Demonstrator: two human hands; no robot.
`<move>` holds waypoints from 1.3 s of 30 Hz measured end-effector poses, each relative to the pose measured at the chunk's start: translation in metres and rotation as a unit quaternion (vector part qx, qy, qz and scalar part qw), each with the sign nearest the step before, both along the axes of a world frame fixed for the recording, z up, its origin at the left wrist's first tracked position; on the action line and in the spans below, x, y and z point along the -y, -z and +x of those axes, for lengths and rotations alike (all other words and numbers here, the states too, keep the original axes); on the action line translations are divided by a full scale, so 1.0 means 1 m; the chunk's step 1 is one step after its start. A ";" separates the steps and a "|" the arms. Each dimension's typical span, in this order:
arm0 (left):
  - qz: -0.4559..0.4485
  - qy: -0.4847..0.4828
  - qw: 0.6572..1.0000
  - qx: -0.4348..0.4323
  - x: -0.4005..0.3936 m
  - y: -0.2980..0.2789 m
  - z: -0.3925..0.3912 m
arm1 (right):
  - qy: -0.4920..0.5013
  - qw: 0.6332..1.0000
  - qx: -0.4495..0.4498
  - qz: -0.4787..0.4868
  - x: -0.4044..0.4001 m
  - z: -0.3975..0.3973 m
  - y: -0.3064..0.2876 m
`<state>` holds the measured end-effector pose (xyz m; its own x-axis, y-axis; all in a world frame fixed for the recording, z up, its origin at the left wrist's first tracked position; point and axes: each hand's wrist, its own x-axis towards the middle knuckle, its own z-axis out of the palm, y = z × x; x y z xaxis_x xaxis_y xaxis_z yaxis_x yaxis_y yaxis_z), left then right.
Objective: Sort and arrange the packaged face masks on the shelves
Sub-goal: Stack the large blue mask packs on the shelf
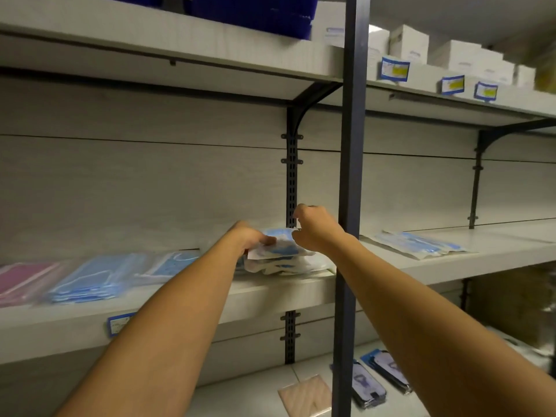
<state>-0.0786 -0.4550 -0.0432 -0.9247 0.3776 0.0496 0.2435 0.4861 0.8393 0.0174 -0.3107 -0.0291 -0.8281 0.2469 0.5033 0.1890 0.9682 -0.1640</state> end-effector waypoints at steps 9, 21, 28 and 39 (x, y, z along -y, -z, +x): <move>-0.061 -0.022 0.993 -0.101 0.009 -0.002 -0.010 | 0.004 1.000 0.012 -0.001 0.002 -0.001 0.004; -0.321 -0.030 0.866 -0.382 0.090 -0.002 -0.009 | 0.018 0.998 0.053 -0.001 0.020 0.004 0.017; -0.351 -0.052 0.860 -0.367 0.120 0.000 0.003 | 0.024 0.996 0.076 0.026 0.034 0.007 0.019; -0.385 -0.121 0.856 -0.324 0.127 0.004 0.056 | -0.045 0.996 0.075 0.014 0.028 0.030 0.014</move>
